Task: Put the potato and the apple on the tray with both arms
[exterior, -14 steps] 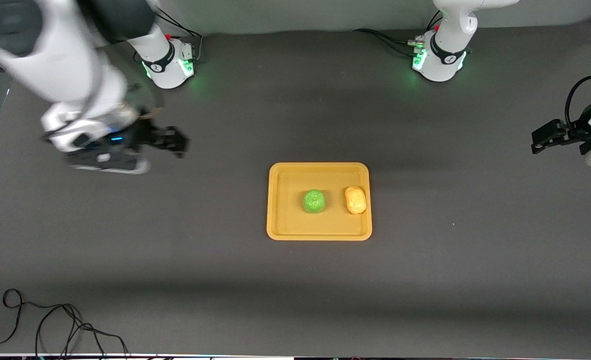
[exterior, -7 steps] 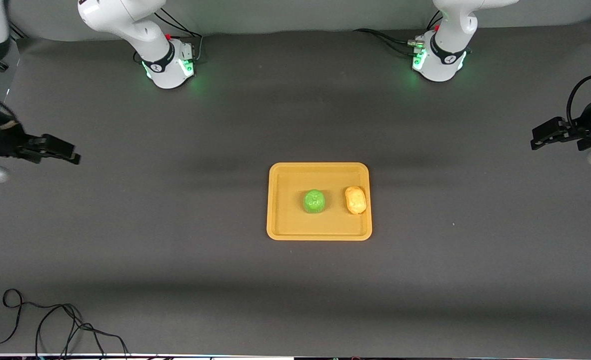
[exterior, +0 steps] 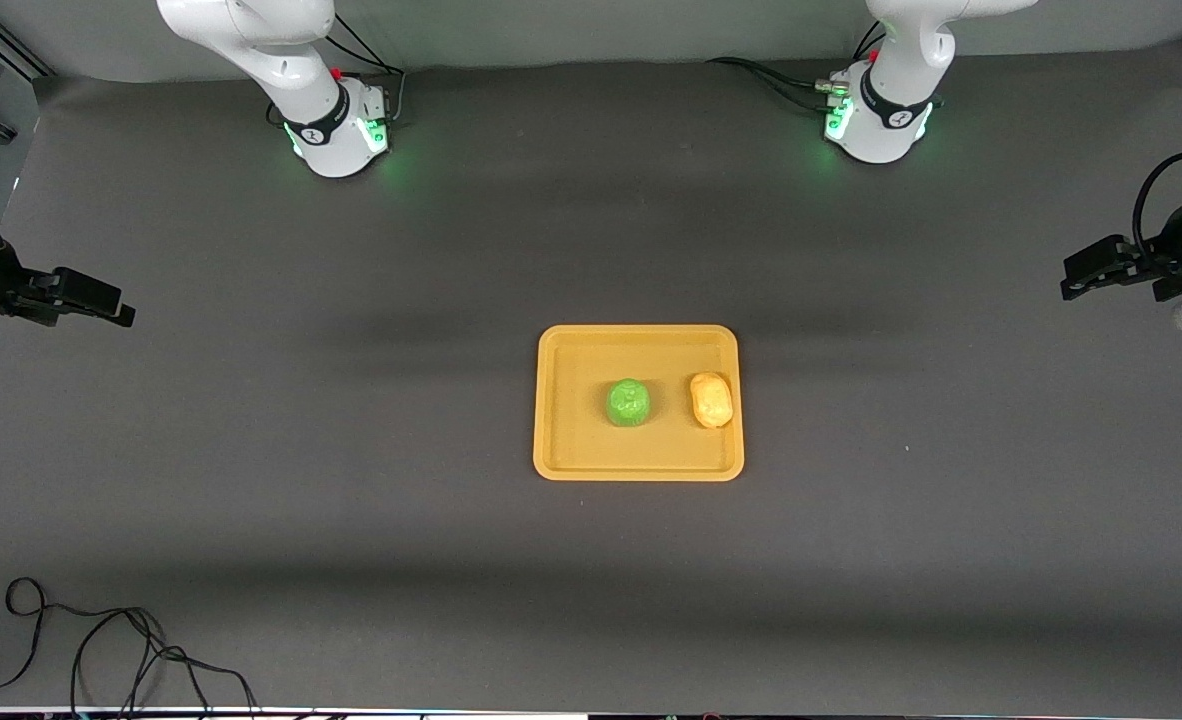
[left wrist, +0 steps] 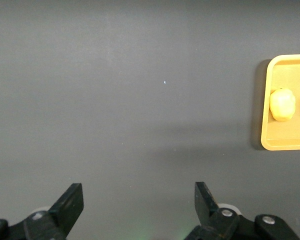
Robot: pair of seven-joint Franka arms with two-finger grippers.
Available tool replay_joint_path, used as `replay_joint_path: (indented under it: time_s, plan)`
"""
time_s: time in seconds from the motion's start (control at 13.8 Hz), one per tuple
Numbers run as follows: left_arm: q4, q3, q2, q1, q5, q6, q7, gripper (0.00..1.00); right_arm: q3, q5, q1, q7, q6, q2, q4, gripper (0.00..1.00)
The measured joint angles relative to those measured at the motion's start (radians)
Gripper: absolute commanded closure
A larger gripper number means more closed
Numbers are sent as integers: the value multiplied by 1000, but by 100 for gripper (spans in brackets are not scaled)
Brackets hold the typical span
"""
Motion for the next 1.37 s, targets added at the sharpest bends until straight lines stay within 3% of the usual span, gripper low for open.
replay_joint_path:
  time_s: [0.51, 0.8, 1.37]
  plan:
    - [-1, 4, 24, 2, 6, 8, 4, 1, 15, -21, 1, 0, 12, -2, 0, 0]
    - [8, 1, 24, 2, 6, 14, 4, 1, -23, -22, 45, 0, 12, -2, 0, 0]
    - [65, -3, 33, -1, 7, 3, 6, 0, -28, -26, 49, 0, 12, -2, 0, 0]
